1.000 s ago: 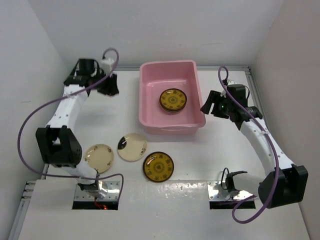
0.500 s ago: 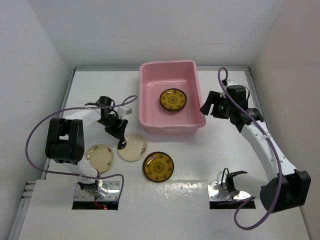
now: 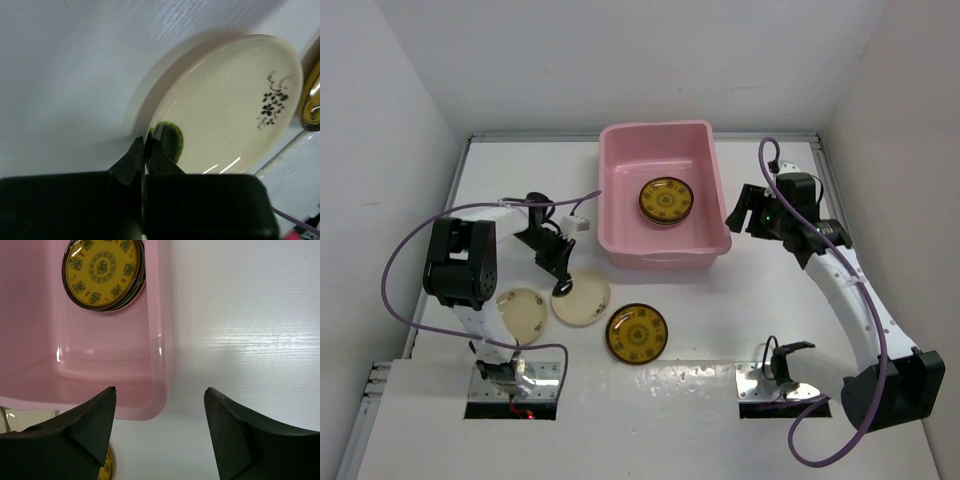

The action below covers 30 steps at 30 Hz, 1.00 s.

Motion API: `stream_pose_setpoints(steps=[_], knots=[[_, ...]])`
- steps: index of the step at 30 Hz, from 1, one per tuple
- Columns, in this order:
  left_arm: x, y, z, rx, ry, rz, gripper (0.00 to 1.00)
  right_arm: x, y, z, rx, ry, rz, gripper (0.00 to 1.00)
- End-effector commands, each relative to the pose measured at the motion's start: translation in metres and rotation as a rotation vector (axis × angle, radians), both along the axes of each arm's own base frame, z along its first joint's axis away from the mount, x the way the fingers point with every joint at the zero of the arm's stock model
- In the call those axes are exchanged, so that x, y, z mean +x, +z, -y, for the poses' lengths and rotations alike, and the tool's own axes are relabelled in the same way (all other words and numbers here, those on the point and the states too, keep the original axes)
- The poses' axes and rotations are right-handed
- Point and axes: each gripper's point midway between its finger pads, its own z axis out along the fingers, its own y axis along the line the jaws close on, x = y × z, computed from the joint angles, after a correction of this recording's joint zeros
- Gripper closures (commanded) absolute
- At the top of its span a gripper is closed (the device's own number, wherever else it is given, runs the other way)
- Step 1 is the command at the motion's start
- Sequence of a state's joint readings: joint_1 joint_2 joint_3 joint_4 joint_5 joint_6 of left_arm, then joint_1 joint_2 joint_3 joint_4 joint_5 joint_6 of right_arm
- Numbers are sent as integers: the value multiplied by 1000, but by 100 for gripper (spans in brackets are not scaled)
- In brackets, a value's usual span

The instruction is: Place the plates into the plastic bin on the countertop

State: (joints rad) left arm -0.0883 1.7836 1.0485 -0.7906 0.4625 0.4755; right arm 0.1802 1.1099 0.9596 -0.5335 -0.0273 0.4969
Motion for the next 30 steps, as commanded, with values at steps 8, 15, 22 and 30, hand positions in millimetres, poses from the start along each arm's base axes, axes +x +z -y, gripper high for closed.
stream_pose_setpoints(steps=[8, 15, 22, 30], knots=[[120, 86, -70, 13, 256, 280, 100, 12, 19, 1, -15, -2, 62, 29], [236, 287, -67, -132, 397, 772, 100, 20, 19, -2, -2, -1, 71, 29], [246, 336, 85, -412, 198, 839, 100, 22, 11, -3, 15, -6, 51, 29], [249, 233, 190, -390, 94, 654, 100, 19, 8, 5, 2, -21, 42, 29]])
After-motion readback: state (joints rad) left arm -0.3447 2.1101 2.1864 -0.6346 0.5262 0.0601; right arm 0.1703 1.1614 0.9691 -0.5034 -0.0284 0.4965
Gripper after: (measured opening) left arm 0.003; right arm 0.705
